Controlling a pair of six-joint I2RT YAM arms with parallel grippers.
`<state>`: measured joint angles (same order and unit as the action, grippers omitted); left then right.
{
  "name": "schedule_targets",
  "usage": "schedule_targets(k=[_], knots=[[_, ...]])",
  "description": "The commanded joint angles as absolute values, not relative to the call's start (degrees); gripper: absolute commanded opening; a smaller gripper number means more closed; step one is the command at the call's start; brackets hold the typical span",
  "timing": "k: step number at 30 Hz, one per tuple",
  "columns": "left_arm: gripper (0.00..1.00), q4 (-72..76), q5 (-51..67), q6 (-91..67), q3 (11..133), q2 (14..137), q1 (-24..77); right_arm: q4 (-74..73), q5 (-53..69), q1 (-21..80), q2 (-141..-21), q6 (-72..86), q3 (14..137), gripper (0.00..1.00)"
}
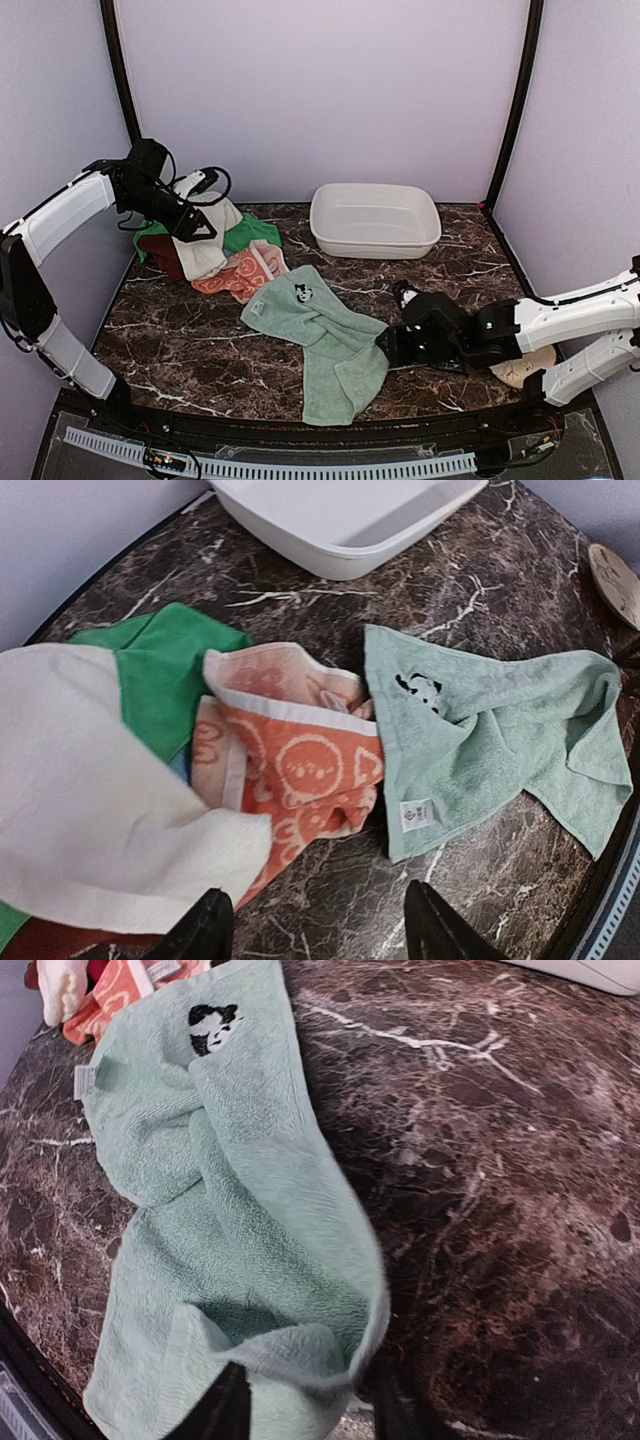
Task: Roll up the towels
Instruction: Move the towel to the center of the board, then adjust the towel from the towel pile.
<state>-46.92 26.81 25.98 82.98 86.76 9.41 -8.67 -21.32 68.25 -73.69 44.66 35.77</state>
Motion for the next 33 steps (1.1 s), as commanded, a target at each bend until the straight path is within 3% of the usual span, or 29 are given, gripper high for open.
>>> schedule_targets(k=[1, 4, 7, 16, 22, 33], knots=[[0.61, -46.6, 22.5, 28.0, 83.3, 90.5, 18.4, -16.3, -27.3, 67.7, -67.6, 53.7, 35.5, 0.53], [0.61, -43.9, 19.9, 28.3, 83.6, 94.1, 23.8, -20.8, -29.9, 66.5, -66.0, 54.5, 38.3, 0.66], [0.61, -40.6, 15.6, 29.1, 84.8, 99.5, 27.5, -22.5, -31.0, 66.1, -66.4, 53.8, 41.7, 0.69], [0.55, -33.7, 5.5, 29.8, 85.9, 113.2, 28.1, -10.9, -16.9, 70.8, -82.3, 52.8, 47.8, 0.52], [0.55, -31.4, 6.7, 26.1, 89.5, 115.8, 24.5, -1.8, -7.8, 71.9, -88.3, 57.1, 41.3, 0.47], [0.57, -28.2, 1.2, 24.2, 95.7, 123.2, 22.1, -10.3, -12.1, 69.3, -78.9, 63.4, 28.8, 0.45]])
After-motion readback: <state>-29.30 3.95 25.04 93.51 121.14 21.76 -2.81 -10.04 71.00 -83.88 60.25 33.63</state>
